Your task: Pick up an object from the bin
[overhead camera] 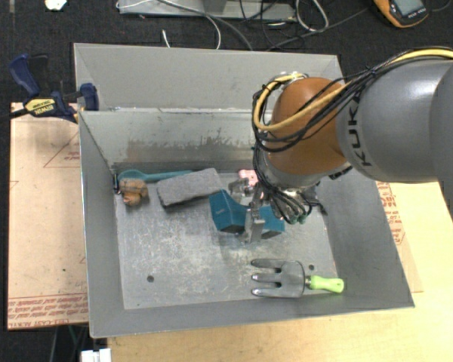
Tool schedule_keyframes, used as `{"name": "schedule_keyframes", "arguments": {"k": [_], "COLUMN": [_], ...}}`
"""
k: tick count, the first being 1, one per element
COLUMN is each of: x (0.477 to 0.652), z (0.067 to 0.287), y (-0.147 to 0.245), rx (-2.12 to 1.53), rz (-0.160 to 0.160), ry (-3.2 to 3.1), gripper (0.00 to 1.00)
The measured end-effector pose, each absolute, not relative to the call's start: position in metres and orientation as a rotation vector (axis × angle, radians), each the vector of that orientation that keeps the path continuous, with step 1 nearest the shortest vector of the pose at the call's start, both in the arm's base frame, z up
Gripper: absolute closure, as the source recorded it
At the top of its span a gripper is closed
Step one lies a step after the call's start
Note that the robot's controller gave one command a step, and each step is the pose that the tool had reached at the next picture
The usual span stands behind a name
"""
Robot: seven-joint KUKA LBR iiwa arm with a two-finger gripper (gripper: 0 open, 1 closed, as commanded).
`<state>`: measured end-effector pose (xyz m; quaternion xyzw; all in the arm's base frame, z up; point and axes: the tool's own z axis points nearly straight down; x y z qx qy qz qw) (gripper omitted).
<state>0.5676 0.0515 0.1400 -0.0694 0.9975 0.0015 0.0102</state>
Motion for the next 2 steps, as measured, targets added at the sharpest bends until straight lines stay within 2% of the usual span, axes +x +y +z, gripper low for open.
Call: {"name": "schedule_keyframes", "arguments": {"k": [1, 2], "x": [0.565, 0.565], "z": [0.172, 0.217], "y": [0.052, 0.052], "rx": [-0.217, -0.217], "rz": [0.005, 0.005], "ry": [3.123, 3.127], "gripper": [1.0, 1.0]}}
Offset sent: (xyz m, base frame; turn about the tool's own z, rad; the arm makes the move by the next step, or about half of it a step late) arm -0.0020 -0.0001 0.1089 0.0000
